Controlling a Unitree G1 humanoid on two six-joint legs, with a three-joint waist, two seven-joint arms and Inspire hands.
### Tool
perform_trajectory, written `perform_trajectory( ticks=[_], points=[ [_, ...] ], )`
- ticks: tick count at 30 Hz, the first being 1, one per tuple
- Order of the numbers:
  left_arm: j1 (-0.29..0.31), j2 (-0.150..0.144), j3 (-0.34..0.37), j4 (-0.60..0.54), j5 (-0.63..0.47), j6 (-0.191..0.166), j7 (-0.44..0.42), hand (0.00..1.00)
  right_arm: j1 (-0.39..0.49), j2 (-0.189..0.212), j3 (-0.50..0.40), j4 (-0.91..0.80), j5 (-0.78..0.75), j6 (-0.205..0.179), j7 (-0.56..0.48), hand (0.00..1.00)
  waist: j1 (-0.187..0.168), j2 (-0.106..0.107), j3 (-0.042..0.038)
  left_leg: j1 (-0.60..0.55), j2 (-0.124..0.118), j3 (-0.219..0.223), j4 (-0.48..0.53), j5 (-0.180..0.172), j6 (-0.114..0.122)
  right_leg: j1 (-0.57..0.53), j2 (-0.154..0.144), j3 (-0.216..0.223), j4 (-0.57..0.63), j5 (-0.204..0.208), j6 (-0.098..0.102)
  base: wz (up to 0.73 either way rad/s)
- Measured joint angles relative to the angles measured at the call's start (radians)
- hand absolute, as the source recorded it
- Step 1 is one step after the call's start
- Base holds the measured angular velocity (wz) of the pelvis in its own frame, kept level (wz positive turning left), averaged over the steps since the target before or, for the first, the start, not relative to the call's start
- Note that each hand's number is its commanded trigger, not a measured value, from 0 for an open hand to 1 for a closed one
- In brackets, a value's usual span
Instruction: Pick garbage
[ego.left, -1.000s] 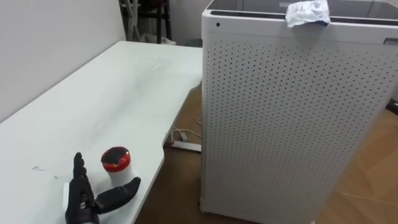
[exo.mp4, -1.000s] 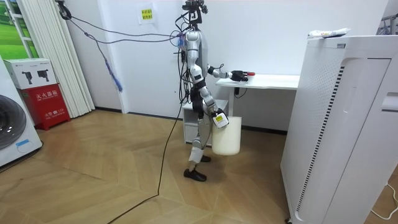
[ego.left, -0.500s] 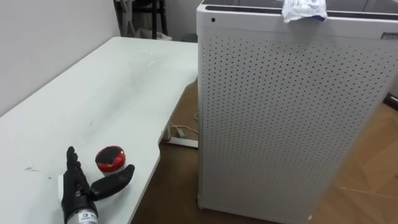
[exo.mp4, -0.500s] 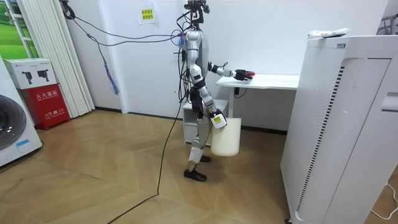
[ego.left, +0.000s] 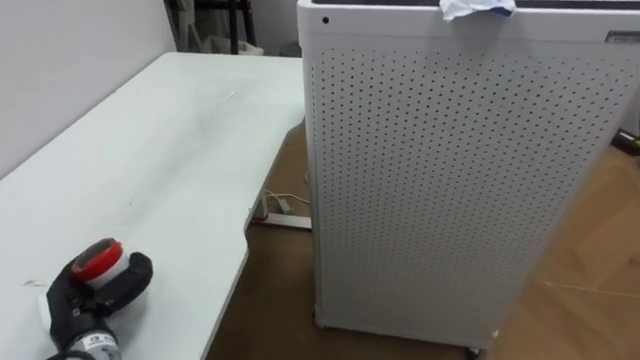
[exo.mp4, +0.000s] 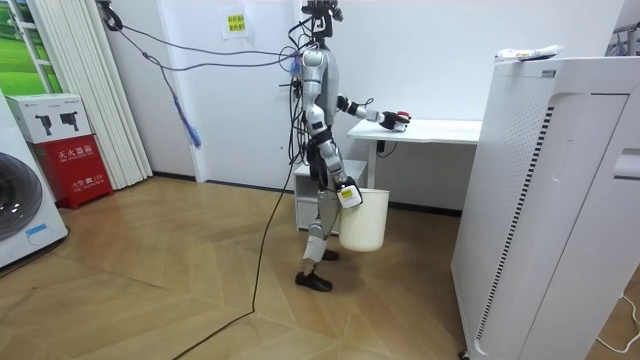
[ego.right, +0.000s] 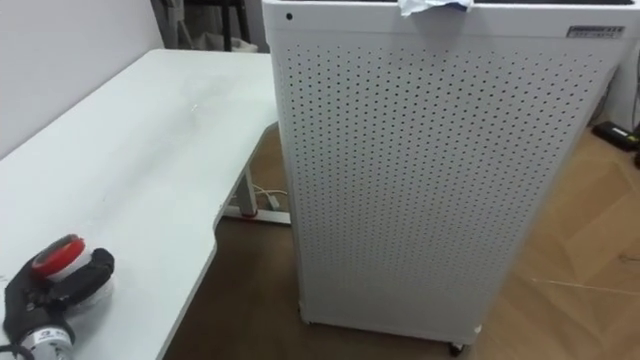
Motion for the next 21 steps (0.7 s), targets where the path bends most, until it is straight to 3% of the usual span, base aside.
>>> perform_trajectory(
  ticks=[8,12,21],
  points=[
    [-0.055,-0.027,-0.107,0.002,0.000,0.057,-0.152,1.00,-0.006,0.000,-0.001,0.002,0.004,0.005,-0.001,1.00,-0.032,0.003,0.0034,-0.009,0.005,0.018,0.000,0.001,0.001,-0.016,0.003,0.018,0.009,0.000,-0.001,-0.06],
    [-0.058,-0.026,-0.110,0.002,-0.001,0.060,-0.223,1.00,-0.008,0.001,-0.003,0.003,0.002,0.008,0.000,1.00,-0.040,0.002,0.0033,-0.007,0.004,0.021,-0.004,0.001,0.001,-0.017,0.004,0.026,0.007,0.000,0.000,-0.01],
    [-0.061,-0.025,-0.126,-0.028,-0.002,0.068,-0.287,1.00,-0.035,0.001,0.012,0.003,-0.011,0.011,-0.005,1.00,-0.034,-0.003,0.0007,-0.023,0.003,0.031,0.006,0.001,0.002,-0.034,0.002,0.028,0.007,0.001,0.001,0.01]
  ],
)
